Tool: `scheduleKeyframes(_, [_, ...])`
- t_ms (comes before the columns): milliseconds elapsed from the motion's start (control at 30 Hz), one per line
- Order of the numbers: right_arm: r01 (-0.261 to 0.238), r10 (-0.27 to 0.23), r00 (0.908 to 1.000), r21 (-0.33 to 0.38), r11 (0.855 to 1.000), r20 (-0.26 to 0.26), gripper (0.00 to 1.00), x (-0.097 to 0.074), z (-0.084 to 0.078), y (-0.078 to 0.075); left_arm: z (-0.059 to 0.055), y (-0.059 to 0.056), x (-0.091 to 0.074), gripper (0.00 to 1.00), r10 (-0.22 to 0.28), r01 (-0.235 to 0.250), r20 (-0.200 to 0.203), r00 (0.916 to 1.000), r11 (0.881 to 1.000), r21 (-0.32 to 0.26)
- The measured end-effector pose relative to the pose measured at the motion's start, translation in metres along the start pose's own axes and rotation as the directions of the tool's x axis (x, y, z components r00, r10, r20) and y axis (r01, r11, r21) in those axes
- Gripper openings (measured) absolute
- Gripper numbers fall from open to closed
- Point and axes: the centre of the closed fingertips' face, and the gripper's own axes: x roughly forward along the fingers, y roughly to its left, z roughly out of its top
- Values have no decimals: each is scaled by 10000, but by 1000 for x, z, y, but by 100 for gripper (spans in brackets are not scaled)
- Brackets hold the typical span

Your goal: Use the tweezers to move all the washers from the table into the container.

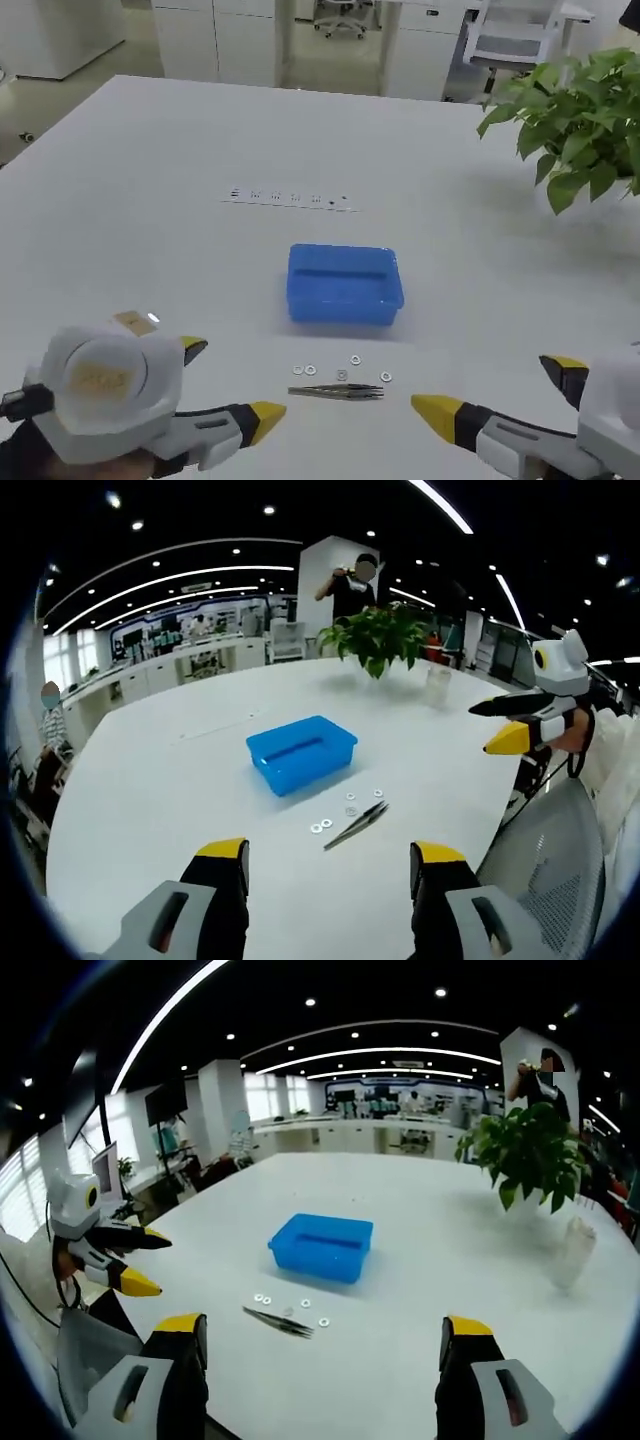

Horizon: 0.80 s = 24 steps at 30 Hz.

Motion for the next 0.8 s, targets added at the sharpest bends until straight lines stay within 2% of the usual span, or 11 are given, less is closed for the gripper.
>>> scheduleKeyframes(100, [-37,37,9998,-20,10000,-209,95,5,-4,-3,-4,0,14,63,-343,354,-372,9987,9989,291])
scheduleKeyframes(233, [-19,18,9991,-9,10000,-413,95,10,-9,-6,-11,-2,29,54,-788,869,-1053,9913,9934,746])
scheduleKeyframes(300, [-11,14,9991,69,10000,-417,95,12,-10,-7,-15,-3,37,53,-1033,1172,-1380,9850,9884,968])
scheduleKeyframes(333, [-8,13,9991,124,9999,-417,94,14,-11,-8,-18,-3,43,52,-1209,1369,-1637,9791,9864,905])
scheduleKeyframes(400, [1,9,9987,207,9998,-510,94,17,-15,-9,-21,-2,50,48,-1316,1506,-1839,9741,9841,938])
scheduleKeyframes(433, [-1,16,9983,256,9997,-583,94,18,-17,-8,-22,-2,55,44,-1424,1640,-1973,9699,9817,973])
scheduleKeyframes(500, [-27,49,9978,341,9994,-663,94,21,-21,-8,-26,-3,62,43,-1646,1889,-2181,9619,9774,954])
scheduleKeyframes(533, [-32,56,9977,355,9994,-680,93,21,-22,-8,-30,-4,67,43,-1821,2089,-2423,9530,9738,899])
scheduleKeyframes(667, [-133,173,9956,439,9989,-925,93,27,-29,-5,-39,-4,81,35,-1917,2352,-2895,9378,9641,1233])
scheduleKeyframes(733, [-123,165,9955,452,9989,-936,93,27,-28,-5,-45,-5,88,33,-2049,2538,-3157,9265,9595,1220])
scheduleKeyframes(800, [-146,191,9963,537,9984,-841,93,29,-25,-4,-52,-6,92,31,-2116,2725,-3526,9115,9530,1326])
